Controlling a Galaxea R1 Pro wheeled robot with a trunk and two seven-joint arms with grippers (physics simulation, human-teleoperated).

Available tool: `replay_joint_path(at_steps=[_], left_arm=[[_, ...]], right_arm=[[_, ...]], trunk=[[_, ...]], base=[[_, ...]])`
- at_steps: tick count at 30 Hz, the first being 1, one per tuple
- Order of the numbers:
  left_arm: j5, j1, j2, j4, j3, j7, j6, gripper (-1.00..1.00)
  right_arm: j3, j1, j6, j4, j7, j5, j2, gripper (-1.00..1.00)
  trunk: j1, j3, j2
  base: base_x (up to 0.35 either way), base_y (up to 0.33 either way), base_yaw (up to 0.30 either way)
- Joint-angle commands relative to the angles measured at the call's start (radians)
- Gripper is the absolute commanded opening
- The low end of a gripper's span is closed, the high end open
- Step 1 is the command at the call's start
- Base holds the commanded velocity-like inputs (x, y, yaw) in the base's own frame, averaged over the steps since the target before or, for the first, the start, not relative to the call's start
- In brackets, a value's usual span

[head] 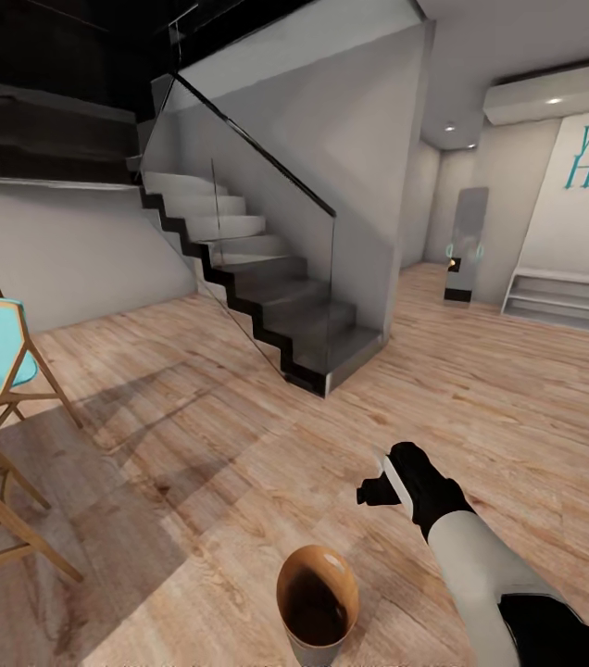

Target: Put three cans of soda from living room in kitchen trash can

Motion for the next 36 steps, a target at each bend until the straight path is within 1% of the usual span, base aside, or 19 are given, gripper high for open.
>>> replay_joint_path(at_steps=[1, 3, 6, 7, 8, 10, 11, 12, 13, 17, 18, 21, 25, 27, 29, 31, 36], left_arm=[[0.004, 0.000, 0.000, -0.002, 0.000, 0.000, 0.000, 1.00], [0.013, 0.000, 0.001, -0.006, 0.001, 0.000, 0.000, 1.00], [0.028, -0.023, 0.018, -0.022, 0.002, 0.000, 0.024, 1.00], [0.034, -0.049, 0.025, -0.025, 0.002, 0.000, 0.053, 1.00], [0.050, -0.084, 0.031, -0.027, 0.003, 0.000, 0.086, 1.00], [0.073, -0.121, 0.037, -0.028, 0.003, 0.000, 0.120, 1.00], [0.094, -0.152, 0.044, -0.030, 0.003, 0.000, 0.155, 1.00], [0.102, -0.165, 0.048, -0.032, 0.003, -0.001, 0.174, 1.00], [0.113, -0.185, 0.060, -0.038, 0.003, -0.001, 0.211, 1.00], [0.131, -0.216, 0.083, -0.055, 0.003, 0.000, 0.265, 1.00], [0.146, -0.229, 0.089, -0.060, 0.003, 0.000, 0.280, 1.00], [0.174, -0.249, 0.096, -0.060, 0.003, 0.000, 0.293, 1.00], [0.196, -0.280, 0.100, -0.056, 0.003, 0.001, 0.301, 1.00], [0.202, -0.295, 0.101, -0.049, 0.003, 0.001, 0.303, 1.00], [0.209, -0.320, 0.101, -0.015, 0.003, 0.000, 0.305, 1.00], [0.211, -0.329, 0.101, 0.018, 0.003, -0.003, 0.301, 1.00], [0.213, -0.335, 0.102, 0.061, 0.002, -0.006, 0.297, 1.00]], right_arm=[[0.000, 0.000, 0.000, 0.000, 0.000, 0.000, 0.000, 1.00], [0.000, 0.000, 0.000, 0.000, 0.000, 0.000, -0.001, 1.00], [0.001, 0.001, 0.000, 0.000, 0.000, -0.001, 0.000, 1.00], [0.002, 0.001, 0.000, 0.000, 0.000, -0.001, 0.000, 1.00], [0.003, 0.001, 0.000, 0.001, 0.000, -0.001, 0.000, 1.00], [0.003, 0.001, -0.001, 0.001, 0.000, -0.001, -0.001, 1.00], [0.003, 0.002, -0.001, 0.001, 0.000, -0.001, -0.001, 1.00], [0.003, 0.002, -0.001, 0.002, 0.000, -0.001, -0.002, 1.00], [0.003, 0.002, -0.001, 0.002, 0.000, -0.001, -0.002, 1.00], [0.003, 0.002, -0.001, 0.004, 0.000, -0.001, -0.002, 1.00], [0.004, 0.002, -0.001, 0.009, 0.000, -0.001, -0.001, 1.00], [0.005, 0.002, -0.012, 0.025, 0.000, -0.001, 0.001, 1.00], [0.007, 0.003, -0.062, 0.065, 0.000, -0.001, 0.003, 1.00], [0.008, 0.003, -0.082, 0.087, 0.000, -0.001, 0.004, 1.00], [0.009, 0.003, -0.103, 0.112, 0.000, 0.000, 0.005, 1.00], [0.008, 0.003, -0.111, 0.120, 0.000, 0.000, 0.004, 1.00], [0.008, 0.003, -0.117, 0.127, 0.000, 0.001, 0.004, 1.00]], trunk=[[0.004, -0.003, -0.007], [0.012, -0.009, -0.021], [0.023, -0.019, -0.042], [0.027, -0.022, -0.049], [0.031, -0.025, -0.056], [0.038, -0.031, -0.070], [0.042, -0.035, -0.077], [0.046, -0.038, -0.084], [0.050, -0.041, -0.091], [0.065, -0.053, -0.119], [0.069, -0.056, -0.126], [0.081, -0.066, -0.147], [0.096, -0.078, -0.175], [0.104, -0.085, -0.189], [0.111, -0.091, -0.203], [0.119, -0.097, -0.217], [0.138, -0.113, -0.252]], base=[[0.000, 0.000, 0.000], [0.000, 0.000, 0.000], [0.000, 0.000, 0.000], [0.000, 0.000, 0.000], [0.000, 0.000, 0.000], [0.000, 0.000, 0.000], [0.000, 0.000, 0.000], [0.000, 0.000, 0.000], [0.000, 0.000, 0.000], [0.000, 0.000, 0.000], [0.000, 0.000, 0.000], [0.000, 0.000, 0.000], [0.000, 0.000, 0.000], [0.000, 0.000, 0.000], [0.000, 0.000, 0.000], [0.000, 0.000, 0.000], [0.000, 0.000, 0.000]])
